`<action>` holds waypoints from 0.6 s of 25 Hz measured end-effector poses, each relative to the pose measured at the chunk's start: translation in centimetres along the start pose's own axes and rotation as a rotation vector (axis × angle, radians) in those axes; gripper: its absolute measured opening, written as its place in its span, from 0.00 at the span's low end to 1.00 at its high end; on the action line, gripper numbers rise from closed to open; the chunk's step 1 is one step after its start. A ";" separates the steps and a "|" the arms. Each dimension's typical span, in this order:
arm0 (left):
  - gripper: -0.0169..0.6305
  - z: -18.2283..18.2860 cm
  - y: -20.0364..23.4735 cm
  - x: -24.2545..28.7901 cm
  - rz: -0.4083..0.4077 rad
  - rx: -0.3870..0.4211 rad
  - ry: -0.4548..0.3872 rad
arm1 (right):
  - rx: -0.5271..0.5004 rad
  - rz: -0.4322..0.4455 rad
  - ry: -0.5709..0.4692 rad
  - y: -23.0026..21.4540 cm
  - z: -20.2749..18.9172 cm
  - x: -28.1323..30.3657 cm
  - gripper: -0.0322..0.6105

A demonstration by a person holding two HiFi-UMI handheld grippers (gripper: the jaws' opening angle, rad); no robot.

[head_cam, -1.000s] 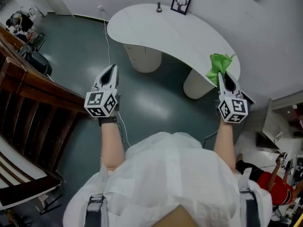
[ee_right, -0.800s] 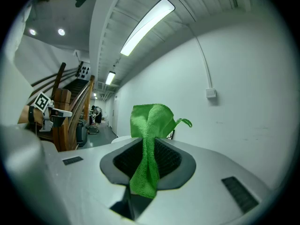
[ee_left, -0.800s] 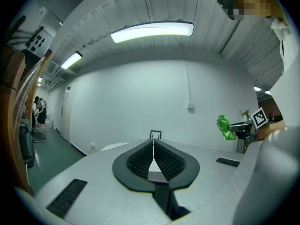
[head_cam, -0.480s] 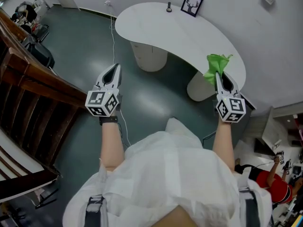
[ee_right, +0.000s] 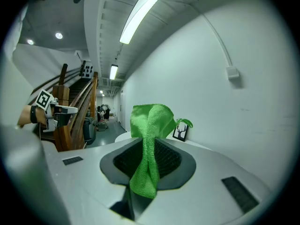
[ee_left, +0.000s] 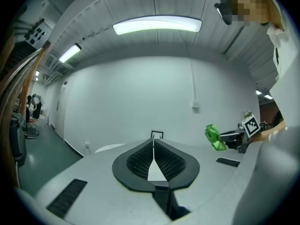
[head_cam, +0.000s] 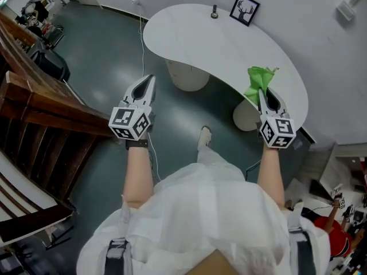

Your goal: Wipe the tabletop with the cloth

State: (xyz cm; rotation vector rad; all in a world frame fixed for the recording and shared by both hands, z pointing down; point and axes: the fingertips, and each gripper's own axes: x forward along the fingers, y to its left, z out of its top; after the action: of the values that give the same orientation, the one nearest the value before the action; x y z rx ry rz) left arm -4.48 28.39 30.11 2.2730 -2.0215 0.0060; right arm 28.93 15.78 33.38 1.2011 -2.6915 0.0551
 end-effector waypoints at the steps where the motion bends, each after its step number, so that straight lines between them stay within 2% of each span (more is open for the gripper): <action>1: 0.06 0.0 0.5 1.4 -0.006 -0.004 -0.002 | 0.001 0.011 0.006 -0.2 -0.1 1.6 0.16; 8: 0.06 0.9 4.1 11.3 -0.043 0.007 0.015 | 0.022 0.062 0.029 -2.8 0.6 12.6 0.16; 15: 0.06 2.4 5.5 20.5 -0.099 0.026 0.008 | 0.039 0.068 0.040 -6.7 1.2 19.8 0.16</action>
State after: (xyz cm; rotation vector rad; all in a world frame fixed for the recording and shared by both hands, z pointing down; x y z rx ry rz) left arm -7.62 7.27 29.48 2.3822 -1.9133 0.0333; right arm 20.77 -3.32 35.65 1.1064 -2.7080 0.1399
